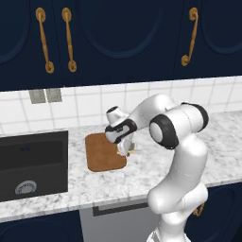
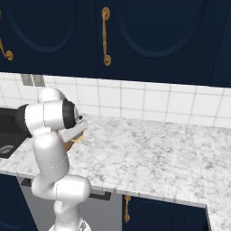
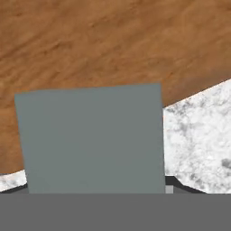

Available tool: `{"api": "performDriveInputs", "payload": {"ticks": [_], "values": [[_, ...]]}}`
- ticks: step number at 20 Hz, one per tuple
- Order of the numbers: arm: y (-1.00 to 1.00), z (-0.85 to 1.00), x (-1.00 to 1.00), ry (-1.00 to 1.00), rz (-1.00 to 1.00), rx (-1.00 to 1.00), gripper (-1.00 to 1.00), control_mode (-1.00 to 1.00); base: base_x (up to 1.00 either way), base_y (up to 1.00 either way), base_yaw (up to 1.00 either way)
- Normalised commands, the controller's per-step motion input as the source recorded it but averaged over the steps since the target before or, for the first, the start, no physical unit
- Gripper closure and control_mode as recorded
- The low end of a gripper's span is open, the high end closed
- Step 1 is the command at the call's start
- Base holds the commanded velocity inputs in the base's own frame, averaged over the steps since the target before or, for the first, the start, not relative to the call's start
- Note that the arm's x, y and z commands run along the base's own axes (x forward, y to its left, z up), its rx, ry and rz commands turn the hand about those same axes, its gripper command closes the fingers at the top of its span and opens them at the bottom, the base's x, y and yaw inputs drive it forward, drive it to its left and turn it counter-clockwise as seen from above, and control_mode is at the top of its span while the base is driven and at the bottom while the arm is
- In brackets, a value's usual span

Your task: Pick up the sponge from the counter and clean the cutting board by briefly scrubbing or pressing down on the cutting board. Once finished, release the sponge.

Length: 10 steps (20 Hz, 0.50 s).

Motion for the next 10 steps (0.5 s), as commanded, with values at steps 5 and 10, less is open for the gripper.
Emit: {"api": "performDriveInputs", "payload": {"ticks": [5,10], "values": [[-0.81,0.00,-0.32,-0.06,0.00,0.00,1.00,-1.00,0.00,0.00,0.00],[-0.62,0.00,-0.05,-0.05,0.00,0.00,1.00,-1.00,0.00,0.00,0.00]]}}
